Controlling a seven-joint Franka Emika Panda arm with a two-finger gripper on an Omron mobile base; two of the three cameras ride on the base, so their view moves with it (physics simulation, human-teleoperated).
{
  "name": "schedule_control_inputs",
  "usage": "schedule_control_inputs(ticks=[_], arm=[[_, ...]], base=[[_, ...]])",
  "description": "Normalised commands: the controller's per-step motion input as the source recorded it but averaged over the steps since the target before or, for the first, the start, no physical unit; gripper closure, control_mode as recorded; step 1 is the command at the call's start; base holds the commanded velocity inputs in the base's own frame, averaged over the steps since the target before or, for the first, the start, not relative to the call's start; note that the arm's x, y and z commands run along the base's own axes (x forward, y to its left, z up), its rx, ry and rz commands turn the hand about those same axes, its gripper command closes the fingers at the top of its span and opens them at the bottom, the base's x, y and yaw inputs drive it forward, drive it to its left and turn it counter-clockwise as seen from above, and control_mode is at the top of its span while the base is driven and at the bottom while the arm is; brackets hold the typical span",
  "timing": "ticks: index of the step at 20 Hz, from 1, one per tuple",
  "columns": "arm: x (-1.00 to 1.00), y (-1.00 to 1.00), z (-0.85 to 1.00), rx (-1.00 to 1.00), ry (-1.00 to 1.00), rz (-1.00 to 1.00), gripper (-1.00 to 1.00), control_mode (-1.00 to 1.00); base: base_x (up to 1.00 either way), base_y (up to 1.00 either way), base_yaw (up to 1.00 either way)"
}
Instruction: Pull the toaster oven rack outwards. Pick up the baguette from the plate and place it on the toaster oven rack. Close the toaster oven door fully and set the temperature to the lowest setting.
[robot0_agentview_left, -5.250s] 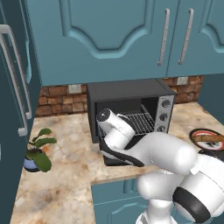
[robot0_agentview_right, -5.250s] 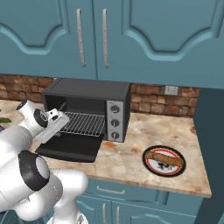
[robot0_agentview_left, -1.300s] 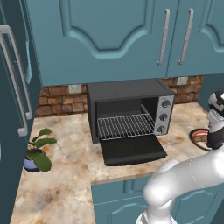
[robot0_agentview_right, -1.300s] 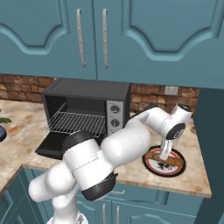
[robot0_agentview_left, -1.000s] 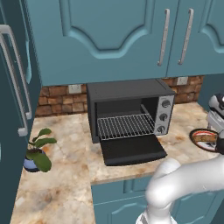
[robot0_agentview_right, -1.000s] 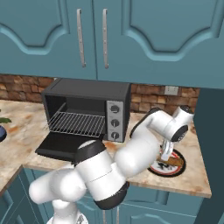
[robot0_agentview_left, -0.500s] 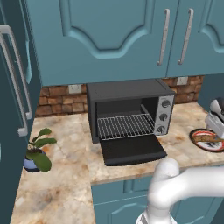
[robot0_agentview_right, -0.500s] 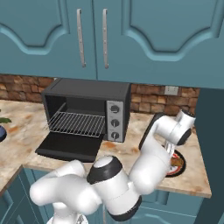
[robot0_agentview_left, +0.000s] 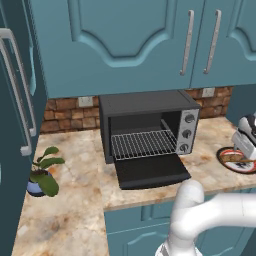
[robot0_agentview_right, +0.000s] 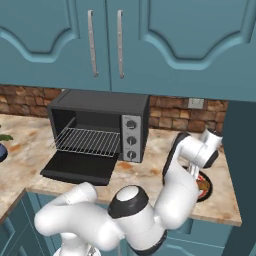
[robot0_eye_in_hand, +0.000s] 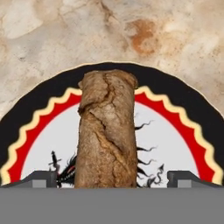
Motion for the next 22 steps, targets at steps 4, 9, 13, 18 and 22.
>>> schedule_control_inputs(ticks=[4,9,13,18,22], arm=[[-0.13,0.0,-0.28,0.0,-0.04,0.0,-1.0,-1.0],[0.0,0.0,-0.27,0.0,-0.03,0.0,-1.0,-1.0],[0.0,0.0,-0.28,0.0,-0.01,0.0,-1.0,-1.0],[0.03,0.0,-0.23,0.0,0.0,-0.01,1.0,-1.0],[0.0,0.0,-0.07,0.0,0.0,-0.01,1.0,-1.0]], base=[[0.0,0.0,0.0],[0.0,0.0,0.0],[0.0,0.0,0.0],[0.0,0.0,0.0],[0.0,0.0,0.0]])
